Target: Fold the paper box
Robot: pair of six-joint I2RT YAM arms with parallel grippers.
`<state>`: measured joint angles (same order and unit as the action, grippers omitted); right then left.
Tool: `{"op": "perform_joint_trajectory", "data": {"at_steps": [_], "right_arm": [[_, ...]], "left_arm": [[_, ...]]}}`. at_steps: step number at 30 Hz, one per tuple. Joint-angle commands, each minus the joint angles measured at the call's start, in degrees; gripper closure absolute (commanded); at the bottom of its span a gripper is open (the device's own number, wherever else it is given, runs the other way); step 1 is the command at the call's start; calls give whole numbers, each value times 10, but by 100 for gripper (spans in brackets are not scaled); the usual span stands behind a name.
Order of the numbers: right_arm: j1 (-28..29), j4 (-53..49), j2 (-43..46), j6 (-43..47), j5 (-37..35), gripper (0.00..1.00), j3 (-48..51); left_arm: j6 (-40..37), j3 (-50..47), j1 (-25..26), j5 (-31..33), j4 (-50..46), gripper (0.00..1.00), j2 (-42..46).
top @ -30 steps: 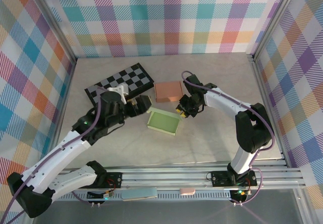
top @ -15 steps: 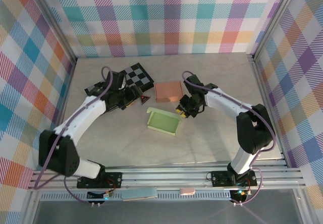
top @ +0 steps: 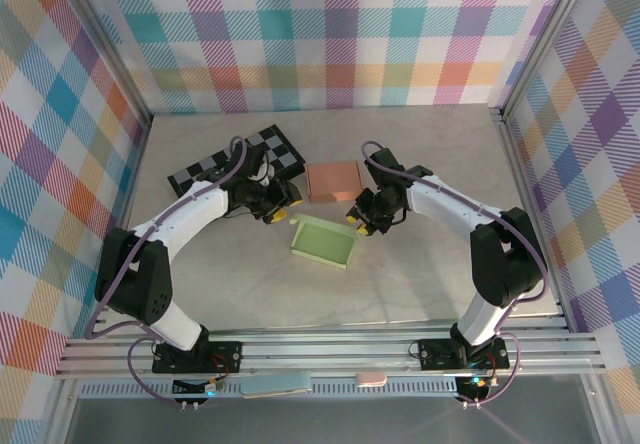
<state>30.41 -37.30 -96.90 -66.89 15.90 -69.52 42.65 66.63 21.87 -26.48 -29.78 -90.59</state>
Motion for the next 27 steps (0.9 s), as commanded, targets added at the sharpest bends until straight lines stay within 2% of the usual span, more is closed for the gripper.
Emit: {"op": "perform_joint_trajectory", "data": {"at_steps": [1,17,27], "right_arm": [[3,-8,22,-10,18,71,7],[4,6,13,-22,39,70,12],[3,26,2,-38,55,71,13]], "left_arm": [[10,-1,12,-17,15,47,-11],[37,-35,34,-15,32,50,1],[59,-52,39,-15,55,62,3]]}}
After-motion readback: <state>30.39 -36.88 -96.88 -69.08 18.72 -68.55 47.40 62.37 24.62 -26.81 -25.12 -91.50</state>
